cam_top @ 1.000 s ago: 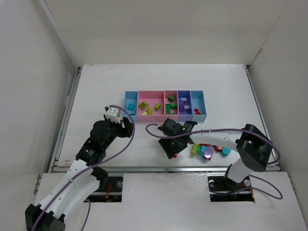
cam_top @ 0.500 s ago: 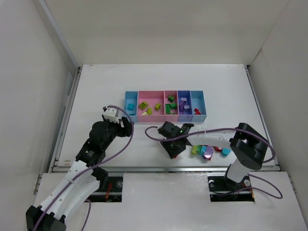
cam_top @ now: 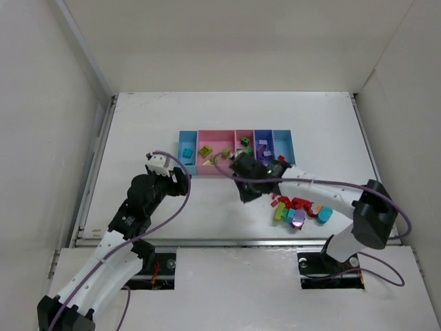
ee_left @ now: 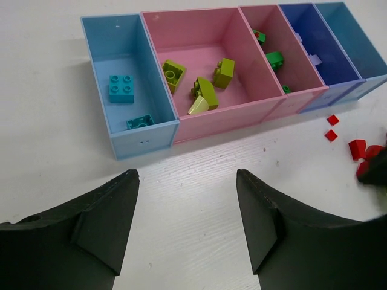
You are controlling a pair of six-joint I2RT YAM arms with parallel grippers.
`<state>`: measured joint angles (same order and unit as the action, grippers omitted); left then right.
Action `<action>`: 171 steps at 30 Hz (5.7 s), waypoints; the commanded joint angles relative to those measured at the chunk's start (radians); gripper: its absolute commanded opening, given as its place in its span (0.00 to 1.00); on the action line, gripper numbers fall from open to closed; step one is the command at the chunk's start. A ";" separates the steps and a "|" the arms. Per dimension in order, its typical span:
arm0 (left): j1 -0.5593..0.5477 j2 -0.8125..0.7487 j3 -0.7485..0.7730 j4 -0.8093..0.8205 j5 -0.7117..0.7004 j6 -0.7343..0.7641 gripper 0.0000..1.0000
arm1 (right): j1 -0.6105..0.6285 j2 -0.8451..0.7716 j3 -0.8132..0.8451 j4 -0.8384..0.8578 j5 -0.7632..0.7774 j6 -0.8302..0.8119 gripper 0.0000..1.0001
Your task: Sort the legos into containers by color
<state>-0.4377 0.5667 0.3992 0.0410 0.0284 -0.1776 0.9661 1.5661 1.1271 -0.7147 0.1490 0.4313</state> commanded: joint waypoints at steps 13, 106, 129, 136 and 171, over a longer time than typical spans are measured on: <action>0.060 -0.027 -0.016 0.059 0.004 -0.013 0.64 | -0.612 0.153 0.316 0.113 0.063 -0.080 0.00; 0.070 -0.027 -0.034 0.077 0.022 -0.003 0.66 | -0.570 0.026 0.181 0.190 -0.129 -0.164 0.00; 0.070 -0.045 -0.034 0.077 0.022 -0.003 0.67 | -0.658 0.218 0.186 0.167 -0.058 -0.028 0.00; 0.070 -0.045 -0.034 0.077 0.022 -0.003 0.67 | -0.658 0.172 0.155 0.181 -0.081 0.006 0.00; 0.070 -0.045 -0.034 0.077 0.022 -0.003 0.67 | -0.494 0.018 -0.035 0.092 -0.098 -0.243 0.56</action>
<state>-0.3710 0.5381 0.3721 0.0711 0.0483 -0.1810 0.4702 1.5692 1.0889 -0.6270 0.0639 0.2127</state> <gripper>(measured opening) 0.669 0.568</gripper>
